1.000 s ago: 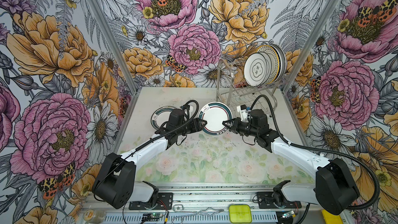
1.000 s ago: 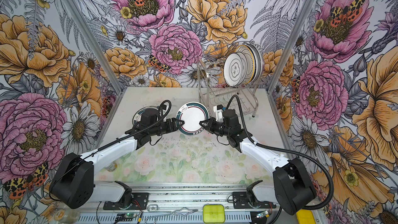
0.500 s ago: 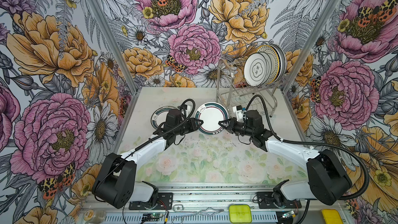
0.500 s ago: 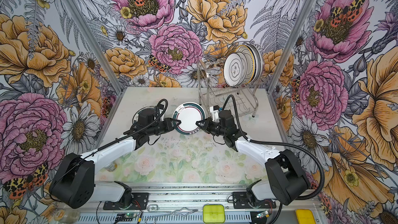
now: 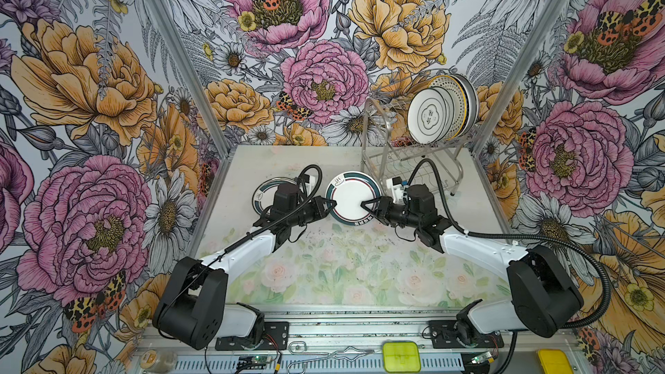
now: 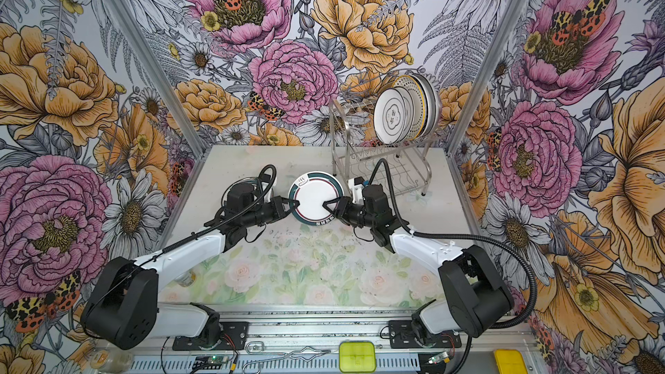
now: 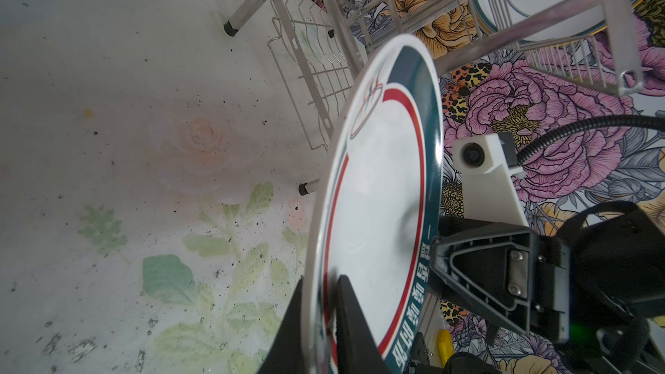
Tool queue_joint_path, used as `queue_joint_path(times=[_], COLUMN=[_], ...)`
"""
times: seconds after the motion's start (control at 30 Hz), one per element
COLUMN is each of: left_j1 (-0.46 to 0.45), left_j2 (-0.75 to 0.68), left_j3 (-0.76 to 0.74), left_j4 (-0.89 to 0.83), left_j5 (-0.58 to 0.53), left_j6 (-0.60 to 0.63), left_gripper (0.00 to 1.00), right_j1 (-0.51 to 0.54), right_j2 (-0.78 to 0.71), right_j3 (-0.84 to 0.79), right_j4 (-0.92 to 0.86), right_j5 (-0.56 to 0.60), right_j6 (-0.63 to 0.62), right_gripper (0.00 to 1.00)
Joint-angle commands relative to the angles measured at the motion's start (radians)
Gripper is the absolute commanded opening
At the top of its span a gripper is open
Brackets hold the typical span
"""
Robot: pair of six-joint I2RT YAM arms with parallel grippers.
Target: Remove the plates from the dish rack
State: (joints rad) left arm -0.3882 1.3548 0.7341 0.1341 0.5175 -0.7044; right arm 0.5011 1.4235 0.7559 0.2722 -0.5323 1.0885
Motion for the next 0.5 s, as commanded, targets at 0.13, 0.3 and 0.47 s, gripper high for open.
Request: queue_joint_path(times=[0.13, 0.3, 0.47], left_j1=[0.127, 0.255, 0.376], left_j2=[-0.096, -0.164, -0.164], left_j3=[-0.022, -0.018, 0.005], left_j4=[-0.129, -0.219, -0.292], left_j5=[0.017, 0.023, 0.021], left_j6=[0.060, 0.085, 0.097], left_gripper=[0.00, 0.00, 0.00], right_j1=[0.015, 0.012, -0.001], right_j2=[-0.047, -0.101, -0.158], right_j3=[0.007, -0.033, -0.056], right_j4=[-0.029, -0.136, -0.249], right_j5=[0.038, 0.093, 0.134], right_j6=[-0.036, -0.093, -0.147], right_gripper=[0.51, 0.52, 0.52])
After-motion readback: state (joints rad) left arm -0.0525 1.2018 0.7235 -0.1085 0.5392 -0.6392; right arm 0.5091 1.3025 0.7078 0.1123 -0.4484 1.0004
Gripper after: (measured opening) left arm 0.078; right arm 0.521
